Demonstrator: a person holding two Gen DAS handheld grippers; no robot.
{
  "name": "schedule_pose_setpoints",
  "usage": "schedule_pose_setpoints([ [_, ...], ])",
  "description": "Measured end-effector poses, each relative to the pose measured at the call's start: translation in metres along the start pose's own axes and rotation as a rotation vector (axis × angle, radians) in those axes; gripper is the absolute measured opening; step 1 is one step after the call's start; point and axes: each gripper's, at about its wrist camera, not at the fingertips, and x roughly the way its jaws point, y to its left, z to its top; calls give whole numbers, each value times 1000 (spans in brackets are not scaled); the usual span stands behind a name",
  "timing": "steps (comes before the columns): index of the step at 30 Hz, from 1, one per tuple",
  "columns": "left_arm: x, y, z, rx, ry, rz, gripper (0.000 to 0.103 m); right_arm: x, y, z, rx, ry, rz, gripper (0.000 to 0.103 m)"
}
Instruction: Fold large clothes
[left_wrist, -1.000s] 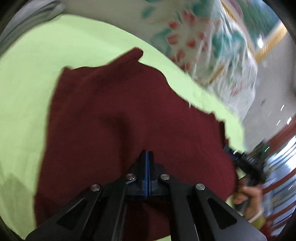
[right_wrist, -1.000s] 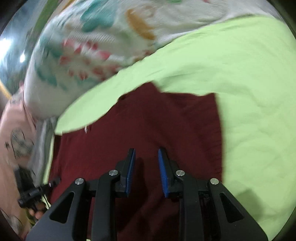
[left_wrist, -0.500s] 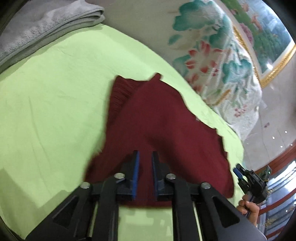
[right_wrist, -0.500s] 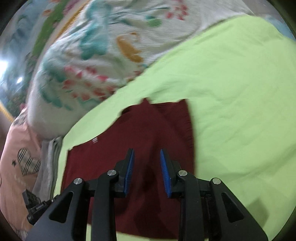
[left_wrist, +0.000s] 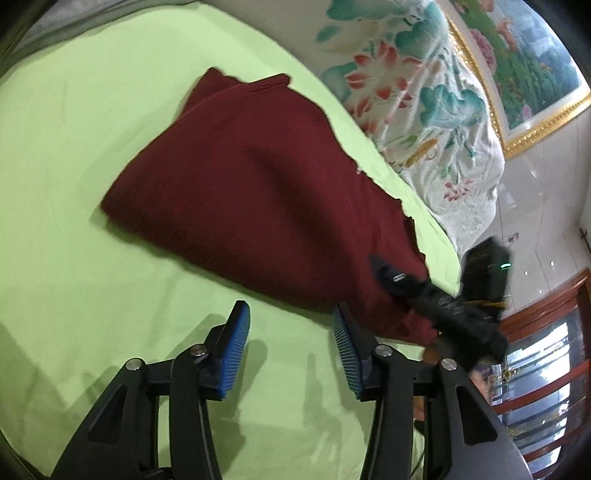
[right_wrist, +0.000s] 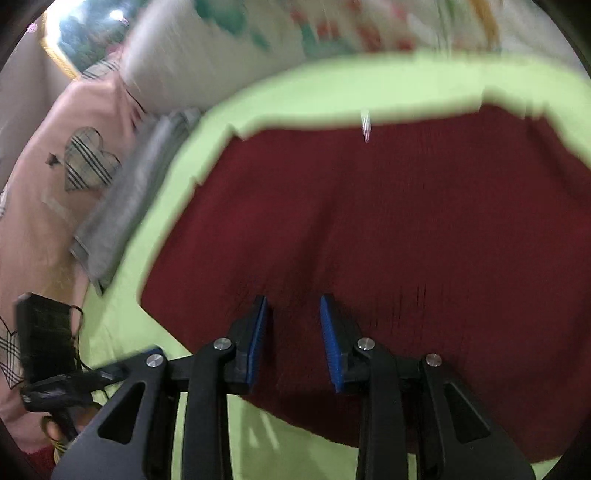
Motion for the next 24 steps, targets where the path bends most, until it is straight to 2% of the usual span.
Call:
schedule_pose_setpoints([
  [1,0,5,-1,-18,-1,3,51,-2,-4,-5,19,-38,35,30],
  [4,0,18,1,-78,-8,2,58,-8,-10,-15,42,-22,74,30],
  [10,10,28,18,-141,-53,5,60,-17,-11,-29,34,-2,79,30],
  [13,17,32,30,-183,-80,0,63,-24,-12,-22,64,-11,81,30],
  [16,23,32,38,-206,-117,9,63,-36,-13,-5,80,-71,76,30],
  [18,26,33,43,-220,-146,18,62,-35,-17,7,95,-80,59,30],
  [19,27,33,46,-221,-157,24,57,-32,-20,13,107,-79,48,30],
  [21,31,32,52,-215,-169,49,38,-23,-25,20,127,-73,43,30],
  [22,34,32,56,-211,-166,56,18,-14,-30,22,144,-45,34,30],
  [24,37,29,63,-195,-166,45,14,3,-36,19,155,8,37,30],
])
